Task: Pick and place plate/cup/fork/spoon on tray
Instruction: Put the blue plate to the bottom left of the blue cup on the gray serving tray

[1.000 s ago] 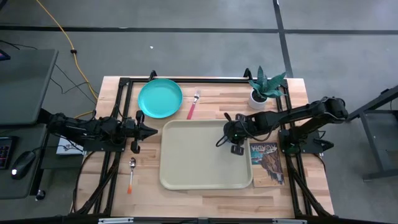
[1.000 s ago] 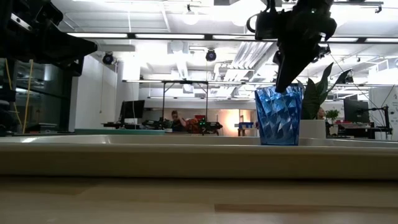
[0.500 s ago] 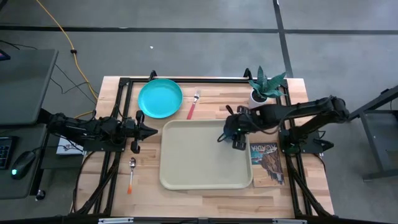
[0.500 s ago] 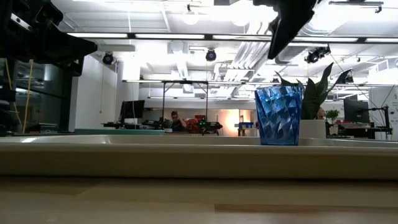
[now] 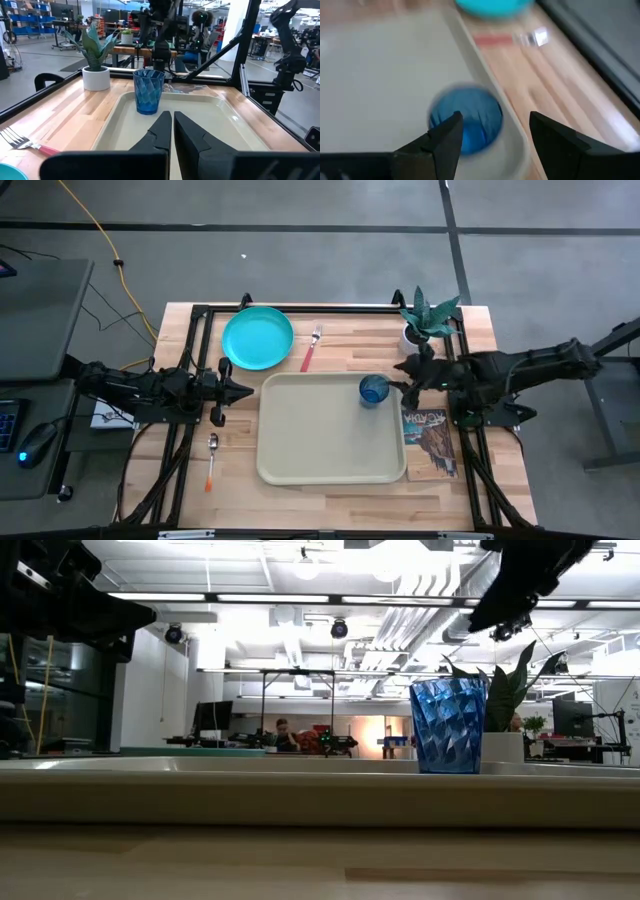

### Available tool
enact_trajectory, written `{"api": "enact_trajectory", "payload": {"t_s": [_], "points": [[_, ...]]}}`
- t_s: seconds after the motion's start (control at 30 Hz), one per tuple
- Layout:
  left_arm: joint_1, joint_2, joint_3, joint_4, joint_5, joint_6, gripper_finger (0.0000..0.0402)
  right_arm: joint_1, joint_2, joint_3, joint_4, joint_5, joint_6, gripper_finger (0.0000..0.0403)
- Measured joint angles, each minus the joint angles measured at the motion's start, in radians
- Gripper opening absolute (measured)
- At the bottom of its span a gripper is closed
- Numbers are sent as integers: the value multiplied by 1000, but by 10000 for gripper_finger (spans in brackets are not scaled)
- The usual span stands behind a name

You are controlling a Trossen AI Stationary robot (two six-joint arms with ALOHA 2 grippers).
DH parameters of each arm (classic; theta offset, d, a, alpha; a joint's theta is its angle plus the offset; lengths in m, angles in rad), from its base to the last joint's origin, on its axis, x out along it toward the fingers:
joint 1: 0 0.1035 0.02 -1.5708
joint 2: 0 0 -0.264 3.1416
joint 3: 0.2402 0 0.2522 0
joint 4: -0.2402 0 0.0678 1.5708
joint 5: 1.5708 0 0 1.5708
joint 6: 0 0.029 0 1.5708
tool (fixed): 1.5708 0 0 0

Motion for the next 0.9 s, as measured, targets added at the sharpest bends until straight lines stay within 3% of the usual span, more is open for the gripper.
{"api": "enact_trajectory", "payload": {"t_s": [0.17, 0.37, 0.47, 0.73, 0.9], "points": [[0, 0, 0, 11, -1, 12, 3, -9, -142, -237, 472, -1, -180, 220], [0, 0, 0, 31, -1, 34, 3, -10, -186, -406, 889, -48, -343, 220], [0, 0, 0, 31, -1, 34, 3, -10, -183, -421, 964, -59, -382, 220], [0, 0, 0, 50, -1, 40, 3, -10, -183, -422, 971, -85, -390, 220], [1, 25, 0, 233, -84, 12, 6, -10, -183, -422, 971, -85, -403, 220]]}}
